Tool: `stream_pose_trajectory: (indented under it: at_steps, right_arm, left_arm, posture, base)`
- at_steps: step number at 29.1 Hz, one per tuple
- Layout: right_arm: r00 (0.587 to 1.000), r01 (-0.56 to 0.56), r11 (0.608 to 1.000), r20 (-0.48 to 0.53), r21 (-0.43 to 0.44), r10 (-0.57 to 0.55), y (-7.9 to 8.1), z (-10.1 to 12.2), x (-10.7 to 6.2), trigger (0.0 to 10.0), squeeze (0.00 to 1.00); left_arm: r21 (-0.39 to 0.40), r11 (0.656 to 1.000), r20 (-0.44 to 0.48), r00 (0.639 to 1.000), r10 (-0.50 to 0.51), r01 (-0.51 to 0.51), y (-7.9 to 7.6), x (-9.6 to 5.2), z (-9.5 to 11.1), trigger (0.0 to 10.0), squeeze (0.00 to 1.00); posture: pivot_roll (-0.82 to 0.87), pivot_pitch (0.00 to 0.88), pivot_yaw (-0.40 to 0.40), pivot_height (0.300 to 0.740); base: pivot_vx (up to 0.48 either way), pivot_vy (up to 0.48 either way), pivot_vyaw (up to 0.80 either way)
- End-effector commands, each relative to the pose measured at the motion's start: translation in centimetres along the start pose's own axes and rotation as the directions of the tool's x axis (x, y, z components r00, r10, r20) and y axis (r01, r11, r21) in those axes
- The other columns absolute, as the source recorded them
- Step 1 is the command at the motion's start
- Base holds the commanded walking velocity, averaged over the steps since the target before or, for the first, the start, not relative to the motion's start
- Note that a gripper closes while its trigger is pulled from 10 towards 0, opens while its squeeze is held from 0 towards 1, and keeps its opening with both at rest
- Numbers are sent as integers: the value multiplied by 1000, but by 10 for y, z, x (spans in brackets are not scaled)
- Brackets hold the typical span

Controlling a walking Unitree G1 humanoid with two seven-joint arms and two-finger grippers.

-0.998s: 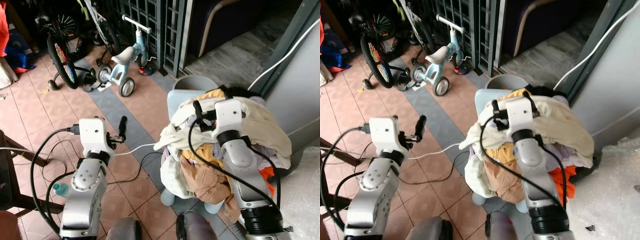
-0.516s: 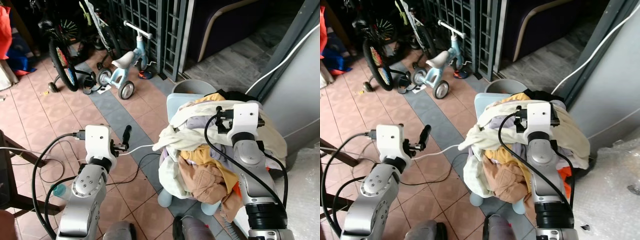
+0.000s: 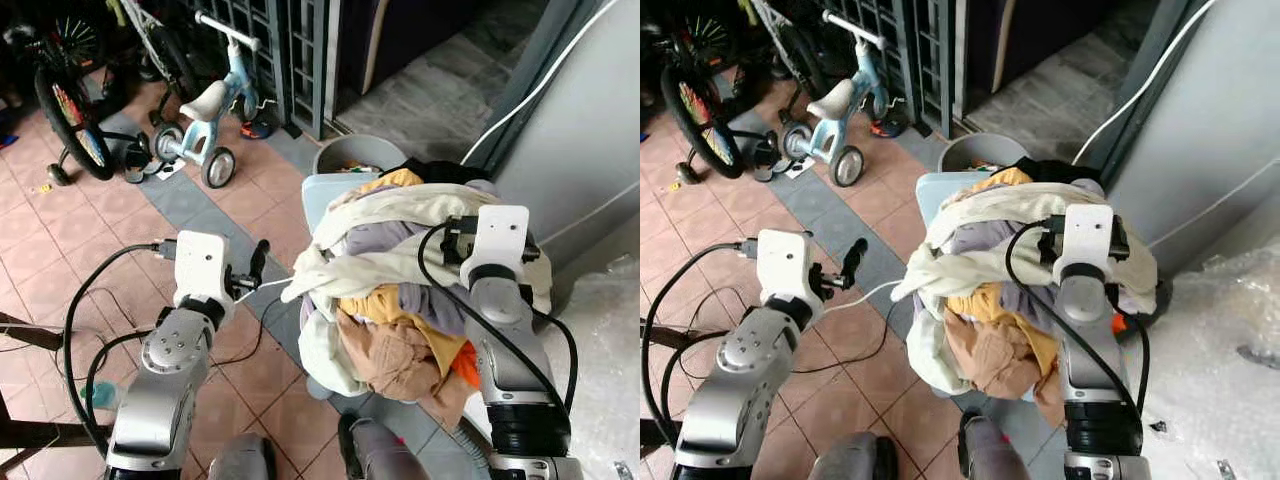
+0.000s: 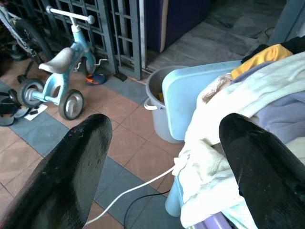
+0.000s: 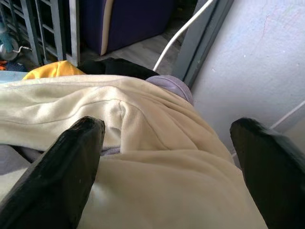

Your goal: Clothes washing

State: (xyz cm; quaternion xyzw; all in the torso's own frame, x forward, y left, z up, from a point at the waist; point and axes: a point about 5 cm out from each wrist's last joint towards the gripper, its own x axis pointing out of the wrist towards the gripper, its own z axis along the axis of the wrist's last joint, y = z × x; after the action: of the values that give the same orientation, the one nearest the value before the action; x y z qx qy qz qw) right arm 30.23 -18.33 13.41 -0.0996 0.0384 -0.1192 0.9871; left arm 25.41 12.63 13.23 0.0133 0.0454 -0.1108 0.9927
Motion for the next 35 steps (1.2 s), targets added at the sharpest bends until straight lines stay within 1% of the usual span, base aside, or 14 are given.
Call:
stream_pose_trajectory:
  at_steps: [1,6,9,10,14,17,21,22,23,24,25,26,31,35]
  right_arm:
    - [999,-40,999,29,13,40,6,7,-3,10000,0]
    - [997,-57,997,-48,46,59,-1,-11,-12,10000,0]
    - [996,-19,999,-85,35,22,-8,-19,-16,10000,0]
    - [994,25,999,-107,20,-23,-15,-23,-19,10000,0]
    - [992,46,999,-114,-15,-47,-20,-25,-24,10000,0]
    - [990,22,999,-138,-26,-26,-18,-28,-25,10000,0]
    - [958,-104,992,-259,73,119,4,-43,-24,10000,0]
    - [932,-175,977,-300,122,204,15,-49,-25,10000,0]
    - [927,-186,974,-305,129,217,17,-49,-25,10000,0]
    - [914,-231,963,-308,138,263,24,-50,-24,4941,0]
    - [911,-243,960,-309,139,275,26,-51,-24,4941,0]
    - [903,-269,945,-292,188,315,32,-48,-23,0,0]
    - [869,-348,912,-291,215,400,44,-45,-21,0,0]
    - [863,-365,907,-290,210,414,45,-43,-16,0,0]
  left_arm:
    - [5,1000,-27,1000,7,-7,0,-7,-5,10000,0]
    - [-11,1000,-66,998,-12,11,-5,-15,-15,10000,0]
    - [-23,1000,-83,997,-6,5,-5,-17,-19,10000,0]
    - [-35,999,-94,996,5,-8,-4,-17,-22,10000,0]
    - [-36,999,-96,995,0,-4,-5,-16,-22,10000,0]
    - [-33,999,-97,995,-9,6,-7,-15,-22,10000,0]
    - [-26,1000,-103,994,-20,17,-7,-12,-22,10000,0]
    - [-20,999,-104,994,-30,28,-8,-11,-22,10000,0]
    - [-19,999,-105,994,-32,30,-8,-10,-22,10000,0]
    - [-1,999,-98,994,-44,44,-9,-8,-20,10000,0]
    - [4,999,-96,994,-47,47,-10,-7,-20,10000,0]
    - [15,999,-92,995,-49,50,-9,-6,-19,10000,0]
    - [13,1000,-98,995,-16,18,-2,-7,-20,10000,0]
    - [15,1000,-101,995,-14,16,-4,-9,-22,10000,0]
  posture:
    - [47,190,13,740]
    - [46,184,2,740]
    - [40,171,-5,740]
    - [44,168,-1,740]
    - [38,154,-3,740]
    - [38,151,-5,740]
    - [34,148,-3,740]
    - [37,147,-8,740]
    - [37,147,-8,740]
    - [49,145,-16,740]
    - [49,145,-16,740]
    - [58,143,-20,740]
    - [59,140,-25,740]
    - [59,142,-27,740]
  base:
    - [0,0,0]
    - [0,0,-320]
    - [0,0,-800]
    - [0,0,-800]
    - [0,0,-800]
    - [0,0,-800]
    - [0,0,-120]
    - [0,0,0]
    - [0,0,0]
    - [0,0,0]
    - [0,0,0]
    - [0,0,0]
    - [0,0,0]
    - [0,0,0]
